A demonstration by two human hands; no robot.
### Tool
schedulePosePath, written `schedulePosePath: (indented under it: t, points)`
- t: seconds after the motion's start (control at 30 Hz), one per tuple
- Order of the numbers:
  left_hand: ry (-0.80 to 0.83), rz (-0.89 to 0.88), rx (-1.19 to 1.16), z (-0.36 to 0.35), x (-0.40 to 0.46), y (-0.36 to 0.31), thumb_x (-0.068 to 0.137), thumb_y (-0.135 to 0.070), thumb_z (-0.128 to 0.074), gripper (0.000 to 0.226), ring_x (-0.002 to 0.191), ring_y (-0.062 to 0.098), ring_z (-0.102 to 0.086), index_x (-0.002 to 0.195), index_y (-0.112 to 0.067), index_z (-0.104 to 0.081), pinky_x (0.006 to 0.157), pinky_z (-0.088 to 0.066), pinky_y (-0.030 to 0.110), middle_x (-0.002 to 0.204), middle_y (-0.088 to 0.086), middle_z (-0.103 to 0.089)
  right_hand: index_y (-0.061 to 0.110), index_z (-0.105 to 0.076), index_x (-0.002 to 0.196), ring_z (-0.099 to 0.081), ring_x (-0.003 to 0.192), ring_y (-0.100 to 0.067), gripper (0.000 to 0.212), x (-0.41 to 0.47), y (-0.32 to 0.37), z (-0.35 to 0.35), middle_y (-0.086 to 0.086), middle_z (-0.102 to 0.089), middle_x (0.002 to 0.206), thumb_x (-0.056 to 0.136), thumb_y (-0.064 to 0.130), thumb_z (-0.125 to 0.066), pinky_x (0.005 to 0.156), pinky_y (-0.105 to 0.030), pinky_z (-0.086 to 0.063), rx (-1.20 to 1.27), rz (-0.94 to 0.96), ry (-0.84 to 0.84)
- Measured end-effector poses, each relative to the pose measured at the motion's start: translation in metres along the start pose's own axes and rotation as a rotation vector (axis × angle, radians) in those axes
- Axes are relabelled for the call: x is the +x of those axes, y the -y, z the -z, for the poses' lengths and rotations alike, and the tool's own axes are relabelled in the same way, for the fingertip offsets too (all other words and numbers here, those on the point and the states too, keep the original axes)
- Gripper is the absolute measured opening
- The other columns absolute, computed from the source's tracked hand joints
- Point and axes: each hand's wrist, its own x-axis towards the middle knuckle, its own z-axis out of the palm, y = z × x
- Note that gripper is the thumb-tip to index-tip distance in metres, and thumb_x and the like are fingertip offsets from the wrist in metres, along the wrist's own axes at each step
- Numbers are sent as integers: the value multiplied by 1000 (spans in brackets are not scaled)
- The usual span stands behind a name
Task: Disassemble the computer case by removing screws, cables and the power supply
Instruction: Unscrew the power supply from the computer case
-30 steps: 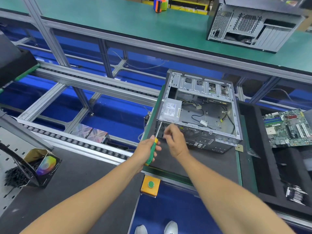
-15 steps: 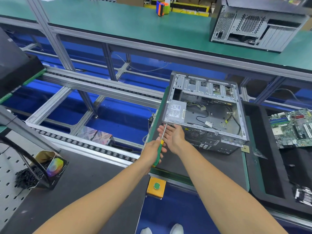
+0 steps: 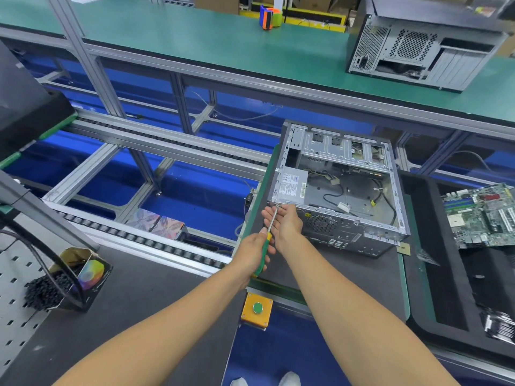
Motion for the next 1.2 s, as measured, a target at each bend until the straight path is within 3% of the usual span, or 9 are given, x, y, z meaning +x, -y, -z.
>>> schedulePosePath:
  t: [0.13,0.4,0.57,0.73,0.83,0.9,0.97,1.07,1.2]
  points:
    - [2,-8,20,1,0,-1,110,-45,-37,41,63,13,-51,100,-14,-61,58,-45,28,79,1,-61,0,-71,95,-78,78,-23,27,5,-4,-6,-12,-78,84,93,22,-55,74,-31,-60,21,9,-63]
    - [-10,-59,146,8,5,-2,110,-45,-36,44,69,16,-53,101,-11,-61,59,-45,30,82,3,-63,1,-77,81,-77,67,-19,21,9,-10,-16,-7,-77,73,74,19,-68,62,-29,-57,19,77,-163]
    - [-24,-74,198,11,8,-2,110,-47,-37,46,66,15,-54,101,-9,-62,54,-45,27,75,0,-62,3,-76,83,-77,69,-19,15,10,-16,-16,-8,-77,75,82,14,-66,61,-28,-56,20,136,-166]
    - [-9,-74,259,13,12,7,109,-46,-37,45,66,15,-54,105,-8,-62,53,-45,26,81,1,-66,1,-73,85,-77,71,-23,16,7,-23,-8,-11,-77,76,88,9,-59,64,-31,-59,11,208,-182]
    - [25,-78,363,15,13,19,110,-44,-38,40,64,15,-54,107,-10,-60,53,-44,26,84,1,-68,6,-67,78,-74,66,-27,21,8,-26,13,-19,-75,79,93,8,-53,57,-30,-57,-73,269,-218]
    - [38,-59,413,16,13,29,110,-42,-39,40,63,16,-54,108,-9,-60,51,-43,26,84,2,-68,13,-65,75,-72,66,-25,25,12,-28,37,-13,-75,79,95,15,-51,53,-26,-48,-255,305,-252]
    - [57,-21,432,17,12,38,110,-41,-39,40,61,16,-52,110,-6,-60,47,-39,22,84,3,-68,20,-64,74,-70,72,-22,27,15,-27,66,1,-72,76,96,30,-52,59,-27,-41,-677,358,-369]
    - [80,-5,462,18,11,48,110,-41,-39,41,60,16,-50,109,-5,-59,46,-38,21,85,4,-67,26,-62,76,-55,74,-21,24,18,-22,101,5,-61,86,93,42,-56,74,-32,-35,-1220,493,-522]
    - [87,-19,497,16,14,55,109,-43,-39,44,65,18,-53,111,-3,-58,52,-38,25,89,5,-70,32,-64,75,-48,98,-22,16,19,-21,119,5,-49,96,86,44,-68,87,-37,-34,-1459,593,-616]
